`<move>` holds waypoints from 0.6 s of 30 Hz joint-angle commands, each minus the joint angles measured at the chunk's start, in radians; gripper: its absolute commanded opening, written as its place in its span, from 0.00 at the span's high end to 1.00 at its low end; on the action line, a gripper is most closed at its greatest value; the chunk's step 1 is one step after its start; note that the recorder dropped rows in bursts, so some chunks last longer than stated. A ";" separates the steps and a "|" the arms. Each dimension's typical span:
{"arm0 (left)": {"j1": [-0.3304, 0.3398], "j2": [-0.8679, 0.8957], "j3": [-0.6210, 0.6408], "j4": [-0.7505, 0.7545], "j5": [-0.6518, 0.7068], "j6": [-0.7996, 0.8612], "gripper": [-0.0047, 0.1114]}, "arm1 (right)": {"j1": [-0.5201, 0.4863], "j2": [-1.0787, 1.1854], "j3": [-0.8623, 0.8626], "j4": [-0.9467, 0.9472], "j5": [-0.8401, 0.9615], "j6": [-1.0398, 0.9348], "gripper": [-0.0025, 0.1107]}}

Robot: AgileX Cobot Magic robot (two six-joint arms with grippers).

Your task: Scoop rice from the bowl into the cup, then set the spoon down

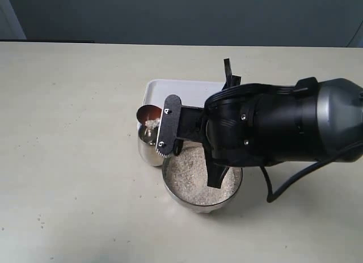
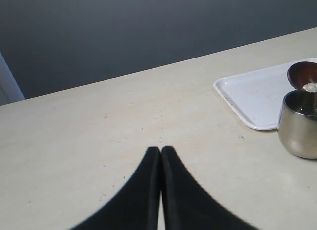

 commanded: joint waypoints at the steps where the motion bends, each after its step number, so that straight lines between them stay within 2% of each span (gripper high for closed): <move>1: -0.002 -0.004 -0.002 -0.001 -0.014 -0.005 0.96 | 0.007 -0.001 -0.004 -0.033 -0.001 -0.002 0.98; 18: -0.002 -0.004 -0.002 -0.001 -0.014 -0.005 0.96 | 0.007 0.017 0.058 -0.095 0.053 0.036 0.98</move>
